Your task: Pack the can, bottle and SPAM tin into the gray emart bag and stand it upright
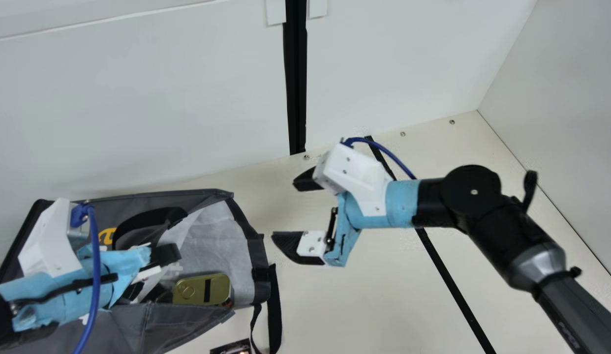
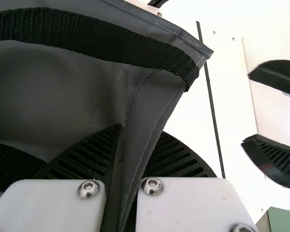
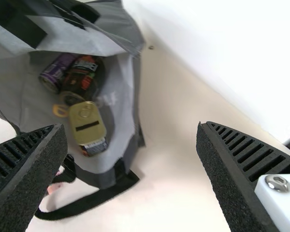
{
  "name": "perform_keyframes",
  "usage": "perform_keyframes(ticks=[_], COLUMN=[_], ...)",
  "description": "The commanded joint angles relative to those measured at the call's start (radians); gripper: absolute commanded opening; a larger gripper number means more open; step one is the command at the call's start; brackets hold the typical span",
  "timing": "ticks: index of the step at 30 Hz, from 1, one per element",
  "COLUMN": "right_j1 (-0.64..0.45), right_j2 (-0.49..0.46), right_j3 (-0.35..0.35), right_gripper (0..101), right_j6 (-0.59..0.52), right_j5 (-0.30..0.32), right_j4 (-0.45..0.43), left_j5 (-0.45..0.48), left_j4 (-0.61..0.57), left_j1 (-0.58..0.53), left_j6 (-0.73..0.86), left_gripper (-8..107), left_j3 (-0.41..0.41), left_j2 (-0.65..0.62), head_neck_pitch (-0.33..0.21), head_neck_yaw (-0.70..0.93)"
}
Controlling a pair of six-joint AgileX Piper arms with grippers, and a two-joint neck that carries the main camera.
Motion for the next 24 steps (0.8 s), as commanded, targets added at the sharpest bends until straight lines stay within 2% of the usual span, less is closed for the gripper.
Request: perform_keyframes(ticks=[1,13,24], right_j1=[-0.032,-0.206,-0.376], right_j2=[-0.021,-0.130,-0.197], right_j3=[0.009,0.051,0.040], right_gripper=[95,95,95], right_j6=[0.005,0.027,0.052], right_j5=[0.006,0.036,0.051], right_j4=[-0.003,-0.033,-0.085], left_j5=[0.000,0.000,0.000], left_j4=[0.000,0.000,0.000], left_j1=[0.000,0.000,0.000], left_j6=[0.000,0.000,0.000], left_gripper=[-8,-8,-8], left_j3=[0.000,0.000,0.000], left_j2=[0.000,0.000,0.000], head_neck_pitch=[-0.023,-0.023,-0.023], head_neck_yaw=[-0.001,-0.001,-0.001])
